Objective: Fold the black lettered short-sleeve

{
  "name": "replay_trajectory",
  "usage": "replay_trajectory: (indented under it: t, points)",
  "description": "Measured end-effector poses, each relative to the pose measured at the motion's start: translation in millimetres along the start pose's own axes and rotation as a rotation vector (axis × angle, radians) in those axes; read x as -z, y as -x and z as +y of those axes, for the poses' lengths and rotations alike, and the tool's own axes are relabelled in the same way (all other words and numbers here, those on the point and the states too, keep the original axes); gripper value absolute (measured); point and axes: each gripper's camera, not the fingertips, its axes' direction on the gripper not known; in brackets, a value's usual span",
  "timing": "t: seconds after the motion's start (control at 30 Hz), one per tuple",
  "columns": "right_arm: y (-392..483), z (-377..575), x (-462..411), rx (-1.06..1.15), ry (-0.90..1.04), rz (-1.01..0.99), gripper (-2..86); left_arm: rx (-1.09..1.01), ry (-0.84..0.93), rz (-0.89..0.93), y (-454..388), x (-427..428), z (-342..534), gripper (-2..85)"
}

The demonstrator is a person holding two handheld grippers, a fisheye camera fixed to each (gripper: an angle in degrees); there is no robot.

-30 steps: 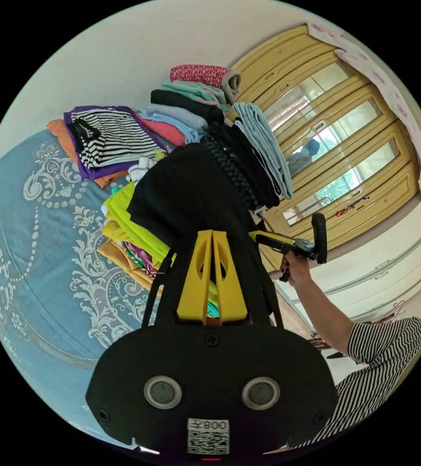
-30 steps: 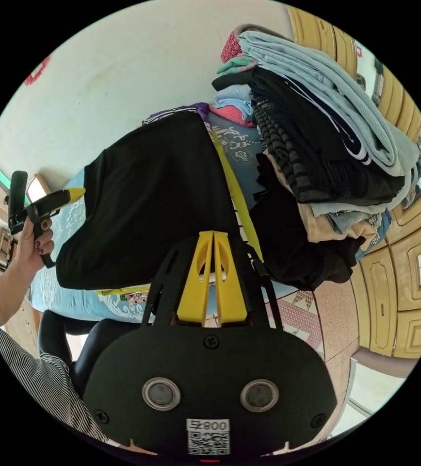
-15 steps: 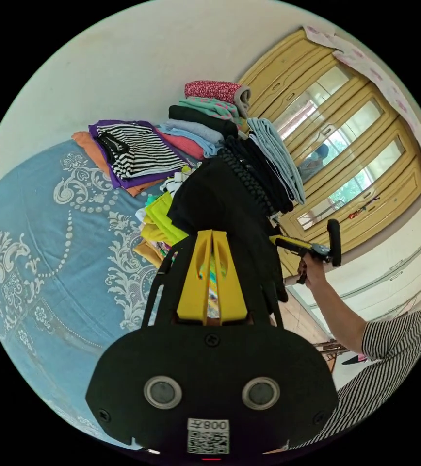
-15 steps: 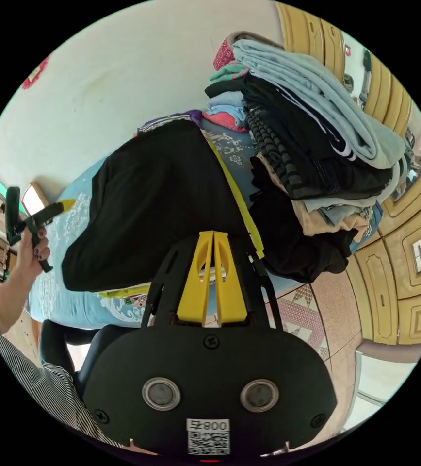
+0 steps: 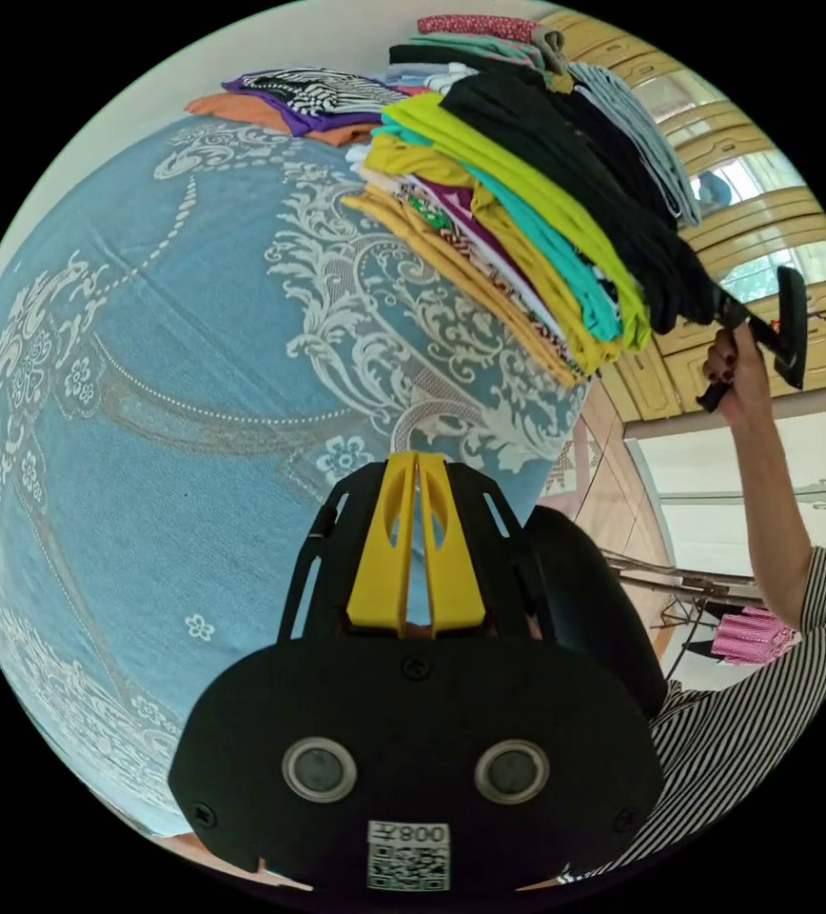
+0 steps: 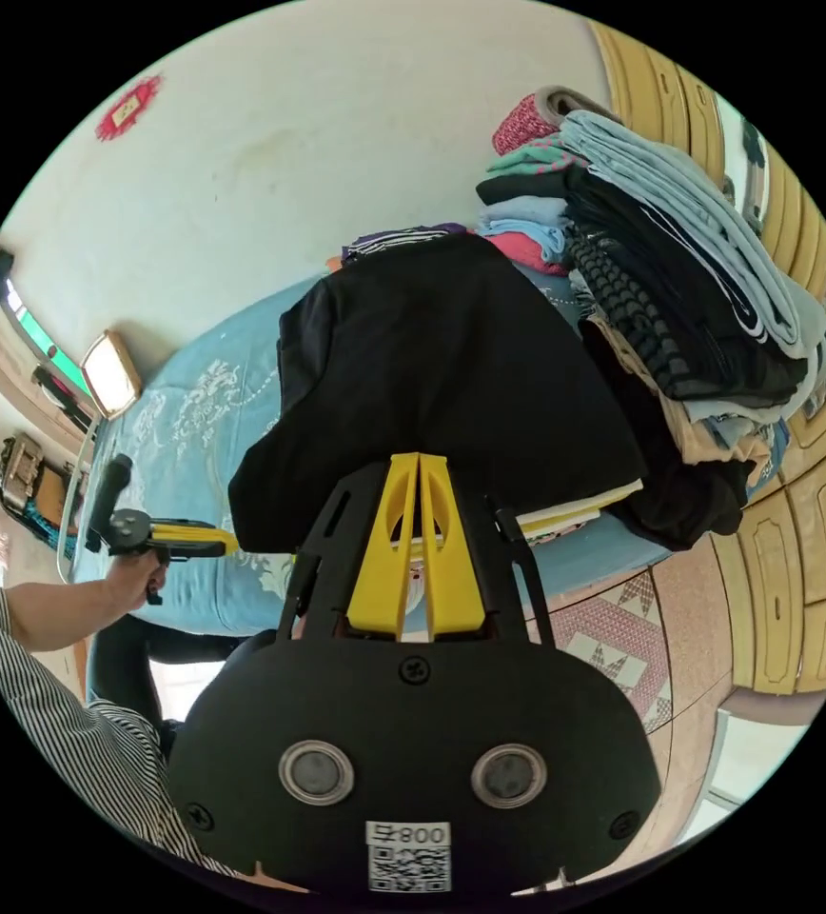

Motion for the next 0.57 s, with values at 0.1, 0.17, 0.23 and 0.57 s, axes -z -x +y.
replay_trajectory:
  t: [0.1, 0.17, 0.23, 0.57]
  points:
    - [24.3, -15.2, 11.6, 0.020, -0.088, -0.033, 0.3, -0.043, -0.020, -0.018, -4.9, -7.2, 13.7, 0.2]
    - [55.6, -39.8, 15.9, 0.087, -0.164, -0.055, 0.6, -0.069, -0.031, -0.029, -7.0, -12.3, 22.4, 0.2]
    - [84.5, -66.9, 10.6, 0.166, -0.201, -0.084, 1.2, -0.087, -0.048, -0.030, -7.3, -17.1, 32.5, 0.2]
    - [225.4, -284.9, -140.9, 0.330, -0.041, -0.064, 4.7, -0.168, -0.093, 0.015, 5.7, -38.7, 89.9, 0.3]
